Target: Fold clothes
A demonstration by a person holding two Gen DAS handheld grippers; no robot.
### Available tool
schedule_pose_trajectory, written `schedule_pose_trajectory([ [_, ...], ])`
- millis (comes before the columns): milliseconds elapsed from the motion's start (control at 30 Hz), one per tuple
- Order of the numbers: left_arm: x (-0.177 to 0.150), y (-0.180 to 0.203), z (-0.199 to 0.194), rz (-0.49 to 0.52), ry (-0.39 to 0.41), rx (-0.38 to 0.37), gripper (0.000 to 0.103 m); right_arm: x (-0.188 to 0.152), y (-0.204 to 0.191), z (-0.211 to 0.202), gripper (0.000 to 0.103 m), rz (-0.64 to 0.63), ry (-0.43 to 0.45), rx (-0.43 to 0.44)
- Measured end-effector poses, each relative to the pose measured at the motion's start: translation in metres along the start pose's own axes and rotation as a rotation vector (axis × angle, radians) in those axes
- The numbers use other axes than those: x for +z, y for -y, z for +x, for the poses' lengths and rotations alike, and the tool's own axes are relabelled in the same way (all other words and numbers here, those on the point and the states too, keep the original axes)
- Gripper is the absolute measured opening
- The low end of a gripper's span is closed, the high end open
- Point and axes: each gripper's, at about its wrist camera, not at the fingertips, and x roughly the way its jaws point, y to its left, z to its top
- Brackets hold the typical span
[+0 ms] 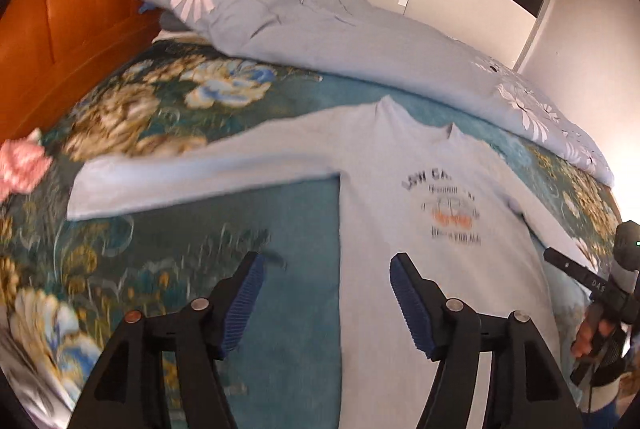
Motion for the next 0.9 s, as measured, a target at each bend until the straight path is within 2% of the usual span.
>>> schedule_pose_trajectory([
  [100,-0.060,-0.003,0.003,-0.063,-0.062,-0.062,0.069,-0.042,0.006,-0.033,0.040,-0.054,-0.056,-0.139],
  [133,-0.071,-0.002,0.004,-0.083,-0.066,-0.082,0.069,-0.054,0.010,-0.044,0.040,-0.047,-0.067,-0.188],
  [200,-0.087,0.001,0.005,-0.119,-0.071,-0.123,0.069,-0.080,0.024,-0.066,0.040,0.010,-0.101,-0.219],
  [300,-0.108,0.004,0.004,-0.172,-0.073,-0.173,0.069,-0.112,0.037,-0.090,0.040,0.120,-0.115,-0.161],
  [400,-0.116,0.003,0.000,-0.225,-0.070,-0.188,0.068,-0.131,0.033,-0.098,0.040,0.135,-0.134,-0.132],
  [467,-0.121,0.001,-0.001,-0.255,-0.079,-0.196,0.068,-0.137,0.025,-0.098,0.040,0.127,-0.138,-0.126],
  [600,-0.127,-0.005,-0.002,-0.293,-0.084,-0.220,0.068,-0.141,0.011,-0.090,0.040,0.158,-0.159,-0.032],
  [667,-0.130,-0.011,-0.004,-0.337,-0.074,-0.248,0.068,-0.141,0.012,-0.088,0.038,0.185,-0.151,-0.014],
  [700,-0.132,-0.014,-0.005,-0.365,-0.068,-0.265,0.067,-0.141,0.013,-0.088,0.031,0.201,-0.150,-0.011],
  [733,-0.134,-0.017,-0.005,-0.383,-0.067,-0.270,0.065,-0.141,0.015,-0.087,0.020,0.218,-0.148,-0.007],
  [767,-0.135,-0.019,-0.005,-0.398,-0.066,-0.269,0.056,-0.141,0.016,-0.087,0.015,0.234,-0.147,-0.003],
  [800,-0.136,-0.020,-0.005,-0.413,-0.065,-0.269,0.052,-0.140,0.018,-0.086,0.012,0.251,-0.145,0.000],
  [900,-0.137,-0.025,-0.004,-0.459,-0.066,-0.282,0.045,-0.141,0.015,-0.085,0.010,0.254,-0.150,0.017],
])
